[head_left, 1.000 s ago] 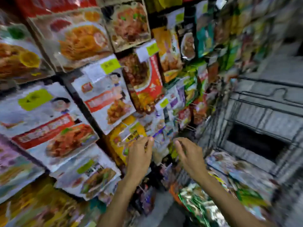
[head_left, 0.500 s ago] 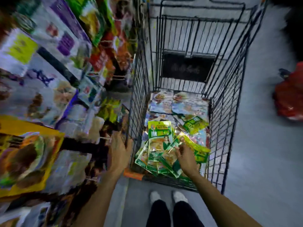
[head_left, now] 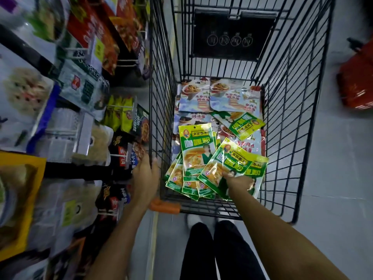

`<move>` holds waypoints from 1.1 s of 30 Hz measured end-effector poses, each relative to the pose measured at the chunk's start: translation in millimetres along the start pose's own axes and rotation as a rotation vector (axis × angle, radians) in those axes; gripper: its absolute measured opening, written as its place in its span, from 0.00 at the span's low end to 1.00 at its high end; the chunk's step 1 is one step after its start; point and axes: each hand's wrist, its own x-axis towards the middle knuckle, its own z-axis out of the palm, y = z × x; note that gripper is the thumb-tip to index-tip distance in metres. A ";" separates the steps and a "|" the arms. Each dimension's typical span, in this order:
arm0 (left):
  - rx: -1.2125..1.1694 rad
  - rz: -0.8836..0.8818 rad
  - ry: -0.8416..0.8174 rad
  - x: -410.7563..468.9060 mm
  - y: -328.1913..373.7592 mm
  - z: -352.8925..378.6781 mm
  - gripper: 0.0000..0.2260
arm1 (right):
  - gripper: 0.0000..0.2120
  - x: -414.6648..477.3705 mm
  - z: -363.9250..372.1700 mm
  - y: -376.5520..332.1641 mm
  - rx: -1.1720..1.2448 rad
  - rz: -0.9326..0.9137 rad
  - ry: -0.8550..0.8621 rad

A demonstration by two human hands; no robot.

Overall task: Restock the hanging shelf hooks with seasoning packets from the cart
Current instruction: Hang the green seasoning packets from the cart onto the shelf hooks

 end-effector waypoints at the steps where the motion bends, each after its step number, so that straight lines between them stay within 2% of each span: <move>1: -0.003 0.010 -0.011 0.3 -1.0 -1.1 0.13 | 0.42 0.9 0.2 1.2 0.007 0.001 0.004; 4: -0.016 0.043 -0.026 -0.6 -3.3 -5.7 0.12 | 0.30 -2.9 -7.6 4.6 -0.084 -0.060 0.086; 7: -0.036 0.040 -0.047 -1.0 -2.3 -11.9 0.12 | 0.22 -11.3 -22.6 3.7 -0.002 -0.105 0.147; 10: -0.008 0.008 -0.030 -1.1 2.5 -22.1 0.13 | 0.18 -24.9 -40.1 -7.0 0.084 -0.199 0.115; 12: 0.061 0.037 0.070 -1.3 9.1 -30.3 0.13 | 0.19 -39.9 -51.5 -17.5 0.133 -0.304 0.044; 14: 0.053 0.089 0.143 -0.5 21.3 -37.8 0.15 | 0.16 -64.5 -61.1 -31.2 0.224 -0.402 -0.070; 15: -0.011 0.090 0.118 1.3 29.3 -41.4 0.17 | 0.10 -80.5 -64.7 -39.3 0.283 -0.444 -0.162; 17: -0.228 0.031 -0.050 5.7 49.1 -48.9 0.25 | 0.02 -115.5 -67.4 -57.3 0.376 -0.492 -0.411; 19: -0.477 -0.044 -0.249 10.1 64.9 -56.7 0.26 | 0.04 -145.9 -65.0 -75.1 0.410 -0.503 -0.650; 21: -0.647 -0.107 -0.359 13.7 67.8 -61.3 0.21 | 0.09 -165.0 -56.6 -88.1 0.426 -0.497 -0.833; 23: -0.705 -0.142 -0.361 17.3 61.0 -64.9 0.21 | 0.13 -174.1 -45.4 -96.5 0.436 -0.470 -0.963; 25: -0.767 -0.158 -0.344 20.4 51.1 -67.0 0.18 | 0.12 -168.6 -33.3 -98.0 0.479 -0.431 -1.028; 27: -0.821 -0.182 -0.309 23.2 41.5 -68.2 0.13 | 0.08 -151.5 -23.9 -94.6 0.498 -0.431 -0.960; 28: -0.819 -0.194 -0.278 24.6 37.0 -69.5 0.12 | 0.09 -138.2 -19.3 -91.7 0.426 -0.466 -0.849; 31: -0.788 -0.282 -0.209 29.1 22.0 -75.2 0.14 | 0.17 -86.7 -4.3 -76.8 0.005 -0.590 -0.390; 33: -0.814 -0.324 -0.188 31.0 15.4 -80.1 0.18 | 0.25 -58.0 5.6 -65.8 -0.234 -0.627 -0.217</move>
